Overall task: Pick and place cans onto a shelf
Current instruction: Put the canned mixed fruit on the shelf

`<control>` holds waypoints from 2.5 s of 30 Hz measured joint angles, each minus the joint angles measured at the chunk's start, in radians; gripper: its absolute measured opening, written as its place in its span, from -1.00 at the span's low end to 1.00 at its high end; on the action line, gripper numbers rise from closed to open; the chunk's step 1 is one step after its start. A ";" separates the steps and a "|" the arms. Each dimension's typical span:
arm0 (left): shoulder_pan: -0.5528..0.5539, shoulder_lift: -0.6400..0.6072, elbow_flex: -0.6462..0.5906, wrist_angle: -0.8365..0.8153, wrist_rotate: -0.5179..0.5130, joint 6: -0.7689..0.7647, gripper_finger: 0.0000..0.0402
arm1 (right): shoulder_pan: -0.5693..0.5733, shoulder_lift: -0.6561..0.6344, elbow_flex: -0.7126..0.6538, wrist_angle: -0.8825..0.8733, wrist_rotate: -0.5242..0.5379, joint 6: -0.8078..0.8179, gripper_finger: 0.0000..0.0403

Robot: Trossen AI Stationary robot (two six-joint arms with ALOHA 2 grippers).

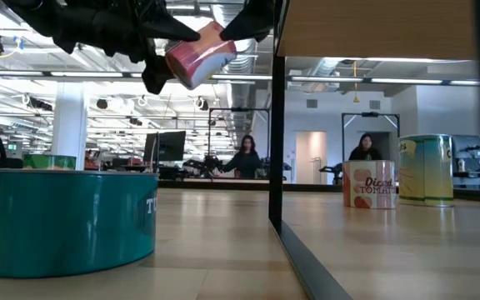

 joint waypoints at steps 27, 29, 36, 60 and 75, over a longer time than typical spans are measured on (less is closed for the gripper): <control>0.054 -0.213 -0.172 -0.026 -0.056 0.145 -0.26 | 0.380 0.000 0.639 -1.060 0.119 0.614 -0.98; 0.054 -0.211 -0.172 -0.013 -0.058 0.147 -0.37 | 0.440 0.000 0.645 -1.091 0.133 0.733 -0.98; 0.054 -0.211 -0.172 -0.001 -0.076 0.184 -0.66 | 0.629 0.001 0.645 -1.151 0.195 1.112 -0.97; 0.054 -0.210 -0.172 -0.058 -0.110 0.203 -0.84 | 0.901 0.196 0.645 -1.196 0.076 1.679 -0.97; 0.054 -0.210 -0.172 -0.097 -0.119 0.203 -0.84 | 0.922 0.197 0.634 -1.195 0.037 1.744 -0.91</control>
